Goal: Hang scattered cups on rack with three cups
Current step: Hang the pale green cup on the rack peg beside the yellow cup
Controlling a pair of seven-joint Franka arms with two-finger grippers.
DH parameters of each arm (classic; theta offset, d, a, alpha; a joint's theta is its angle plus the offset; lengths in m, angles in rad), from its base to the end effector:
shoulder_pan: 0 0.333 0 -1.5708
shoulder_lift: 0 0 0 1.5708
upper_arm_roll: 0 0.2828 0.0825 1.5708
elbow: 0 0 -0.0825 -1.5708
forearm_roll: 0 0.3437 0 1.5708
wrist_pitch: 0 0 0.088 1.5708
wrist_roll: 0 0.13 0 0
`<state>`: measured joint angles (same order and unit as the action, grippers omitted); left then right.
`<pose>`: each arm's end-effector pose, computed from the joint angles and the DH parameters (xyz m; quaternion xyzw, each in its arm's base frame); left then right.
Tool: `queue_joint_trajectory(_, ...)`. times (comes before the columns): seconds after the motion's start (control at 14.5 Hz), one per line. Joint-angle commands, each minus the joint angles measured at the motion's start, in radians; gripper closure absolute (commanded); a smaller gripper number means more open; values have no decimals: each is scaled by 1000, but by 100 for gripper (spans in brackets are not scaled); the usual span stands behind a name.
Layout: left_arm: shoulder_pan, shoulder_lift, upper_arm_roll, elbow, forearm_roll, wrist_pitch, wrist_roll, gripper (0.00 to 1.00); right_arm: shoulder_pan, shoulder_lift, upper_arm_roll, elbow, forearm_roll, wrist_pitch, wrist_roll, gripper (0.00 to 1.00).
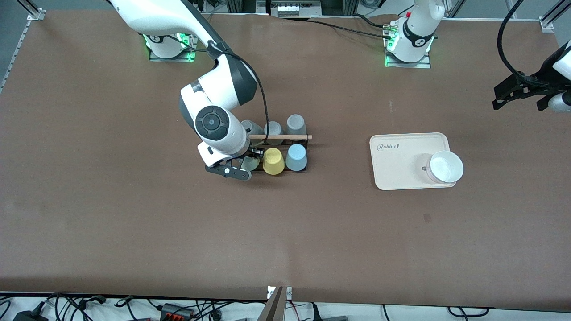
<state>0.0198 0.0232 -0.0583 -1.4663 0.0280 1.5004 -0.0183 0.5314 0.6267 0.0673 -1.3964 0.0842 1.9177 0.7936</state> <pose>0.5141 -0.0156 0.5950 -0.9999 0.0090 -0.0058 0.0131 0.5381 0.3680 0.3005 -0.9898 0.1186 0.0776 0.0117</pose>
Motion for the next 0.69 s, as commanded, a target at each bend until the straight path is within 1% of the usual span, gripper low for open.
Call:
queue_joint_trajectory(0.0,-1,-3,-8,-5,21,3,-14,0,10,30,-4,36,25,-3,12,77)
queue_joint_trajectory(0.07,-1,-2,-8,-3,21,3,-14,0,12,34,-4,36,41,-3,10,77)
queue_joint_trajectory(0.35,-1,-2,-8,-3,21,4,-14,0,18,48,-4,34,37,-5,9,76)
queue_joint_trajectory(0.41,-1,-2,-8,-3,21,4,-14,0,18,53,-4,34,37,-5,13,75)
queue_joint_trajectory(0.48,-1,-2,-8,-3,21,4,-14,0,18,60,-6,34,35,-5,18,66)
queue_joint_trajectory(0.55,-1,-2,-8,-3,21,4,-15,0,18,62,-4,34,35,-5,27,21)
queue_joint_trajectory(0.62,-1,-2,-8,-3,21,4,-15,0,18,59,-6,36,35,-5,24,0)
